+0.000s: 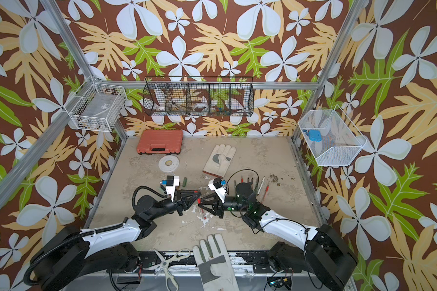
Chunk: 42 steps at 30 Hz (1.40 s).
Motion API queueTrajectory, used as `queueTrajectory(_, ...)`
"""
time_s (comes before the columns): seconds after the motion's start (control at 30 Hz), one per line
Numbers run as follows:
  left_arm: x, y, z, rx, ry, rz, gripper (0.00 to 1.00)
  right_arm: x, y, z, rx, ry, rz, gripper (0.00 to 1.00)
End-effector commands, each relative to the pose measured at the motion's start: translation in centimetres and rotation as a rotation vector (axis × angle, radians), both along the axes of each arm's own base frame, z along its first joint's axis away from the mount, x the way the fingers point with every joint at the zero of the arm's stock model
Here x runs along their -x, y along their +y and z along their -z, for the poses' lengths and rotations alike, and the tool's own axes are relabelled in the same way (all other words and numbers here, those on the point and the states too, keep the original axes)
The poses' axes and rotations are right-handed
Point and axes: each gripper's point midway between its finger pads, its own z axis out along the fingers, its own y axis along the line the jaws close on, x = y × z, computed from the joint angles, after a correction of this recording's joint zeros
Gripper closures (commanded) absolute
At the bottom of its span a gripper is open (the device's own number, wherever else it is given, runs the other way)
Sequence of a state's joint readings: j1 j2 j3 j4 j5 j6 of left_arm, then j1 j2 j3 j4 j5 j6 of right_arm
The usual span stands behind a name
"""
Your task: Open the pen caps
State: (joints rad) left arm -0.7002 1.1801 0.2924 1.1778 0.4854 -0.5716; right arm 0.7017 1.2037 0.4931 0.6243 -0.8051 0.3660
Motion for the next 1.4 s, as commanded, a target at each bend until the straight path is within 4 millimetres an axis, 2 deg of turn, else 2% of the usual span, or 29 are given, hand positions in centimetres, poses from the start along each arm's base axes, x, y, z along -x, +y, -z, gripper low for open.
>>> queueTrajectory(0.0, 0.5, 0.2, -1.3, 0.041, -0.04, 0.016, 1.0, 0.8, 0.3, -1.3, -0.047, -0.008, -0.053, 0.7)
queueTrajectory(0.53, 0.8, 0.2, -1.4, 0.062, -0.043, 0.035, 1.0, 1.2, 0.9, -1.0, -0.06, 0.017, -0.113, 0.81)
queueTrajectory(0.73, 0.6, 0.0, -1.1, 0.069, -0.025, 0.039, 1.0, 0.8, 1.0, -0.3, -0.04, 0.012, -0.097, 0.98)
queueTrajectory(0.77, 0.6, 0.0, -1.1, 0.068, -0.021, 0.042, 0.98, 0.7, 1.0, -0.1, -0.035, 0.013, -0.091, 1.0)
queueTrajectory(0.87, 0.4, 0.0, -1.0, 0.065, -0.016, 0.027, 0.74, 0.5, 0.9, 0.1, -0.02, 0.008, -0.075, 1.0)
queueTrajectory(0.9, 0.2, 0.1, -0.8, 0.06, -0.012, 0.016, 0.69, 0.4, 0.9, 0.2, -0.017, 0.008, -0.071, 1.0)
queueTrajectory(1.0, -0.3, 0.3, -0.5, 0.037, -0.008, -0.019, 0.65, 0.2, 1.0, 0.4, -0.004, 0.012, -0.065, 1.0)
queueTrajectory(1.13, -0.5, 0.5, -0.5, 0.031, -0.009, -0.037, 0.66, 0.1, 1.0, 0.6, 0.001, 0.015, -0.062, 1.0)
queueTrajectory(1.27, -0.4, 0.5, -0.6, 0.037, -0.004, -0.033, 0.82, 0.1, 0.9, 0.6, 0.004, 0.012, -0.056, 1.0)
queueTrajectory(1.37, -0.4, 0.5, -0.7, 0.037, -0.004, -0.036, 0.87, 0.1, 0.8, 0.5, 0.003, 0.009, -0.055, 1.0)
